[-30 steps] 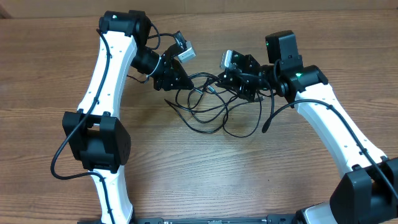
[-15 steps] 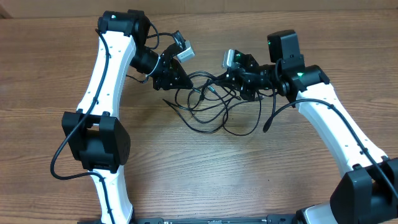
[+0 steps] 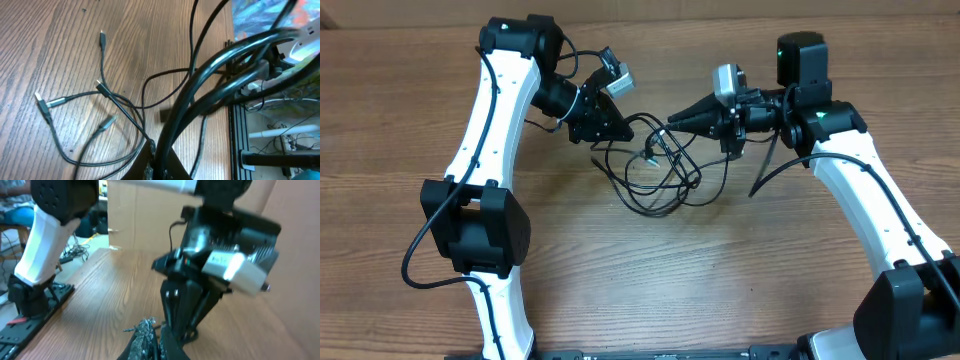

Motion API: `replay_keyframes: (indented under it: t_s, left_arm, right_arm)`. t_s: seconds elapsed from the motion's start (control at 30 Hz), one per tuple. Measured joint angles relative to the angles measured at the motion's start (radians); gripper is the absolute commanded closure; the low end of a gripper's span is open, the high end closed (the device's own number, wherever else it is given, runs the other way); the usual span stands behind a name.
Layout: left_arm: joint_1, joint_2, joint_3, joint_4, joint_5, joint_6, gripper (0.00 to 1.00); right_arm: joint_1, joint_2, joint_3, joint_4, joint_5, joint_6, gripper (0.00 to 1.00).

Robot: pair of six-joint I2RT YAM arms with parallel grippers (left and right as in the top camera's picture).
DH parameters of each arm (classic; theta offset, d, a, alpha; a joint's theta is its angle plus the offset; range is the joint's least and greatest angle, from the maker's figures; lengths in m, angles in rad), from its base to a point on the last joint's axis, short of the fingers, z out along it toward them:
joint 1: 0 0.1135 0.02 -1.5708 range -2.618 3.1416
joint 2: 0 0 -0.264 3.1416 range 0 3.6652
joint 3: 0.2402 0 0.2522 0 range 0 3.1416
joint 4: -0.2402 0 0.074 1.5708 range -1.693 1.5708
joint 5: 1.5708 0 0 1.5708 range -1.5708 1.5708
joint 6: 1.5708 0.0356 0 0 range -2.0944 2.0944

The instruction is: Untangle cables

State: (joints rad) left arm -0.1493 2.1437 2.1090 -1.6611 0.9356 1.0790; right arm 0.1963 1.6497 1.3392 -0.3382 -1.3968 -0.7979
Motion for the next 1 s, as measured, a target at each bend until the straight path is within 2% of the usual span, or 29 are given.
replay_keyframes:
  t_s: [0.17,0.23,0.3,0.4,0.47,0.53,0.57,0.63,0.67,1.0]
  left_arm:
    - [0.0,0.0,0.0,0.001,0.004,-0.003,0.96]
    - [0.0,0.0,0.0,0.0,0.005,-0.004,0.95]
    - [0.0,0.0,0.0,0.0,0.006,-0.006,0.95]
    - [0.0,0.0,0.0,0.0,0.007,-0.006,0.96]
    - [0.0,0.0,0.0,0.0,0.007,-0.006,0.86]
    - [0.0,0.0,0.0,0.0,0.019,-0.01,0.61]
    - [0.0,0.0,0.0,0.0,0.038,-0.012,0.44]
    - [-0.001,0.0,0.0,0.001,0.073,-0.012,0.18]
    - [-0.002,0.0,0.0,0.002,0.097,-0.013,0.01]
    - [-0.02,0.0,0.0,0.026,0.286,-0.023,0.0]
  right_arm:
    - [0.0,0.0,-0.003,0.246,-0.02,0.251,0.96]
    - [0.0,0.0,-0.003,0.351,0.011,0.406,0.96]
    - [0.0,0.0,-0.003,0.395,0.051,0.524,0.96]
    - [0.0,0.0,-0.003,0.428,0.092,0.627,0.96]
    - [0.0,0.0,-0.003,0.432,0.107,0.673,0.96]
    - [0.0,0.0,-0.003,0.432,0.124,0.713,0.96]
    - [0.0,0.0,-0.003,0.432,0.129,0.728,0.96]
    - [0.0,0.0,-0.003,0.432,0.135,0.743,0.96]
    - [0.0,0.0,-0.003,0.432,0.14,0.75,0.96]
    - [0.0,0.0,-0.003,0.432,0.148,0.771,0.96]
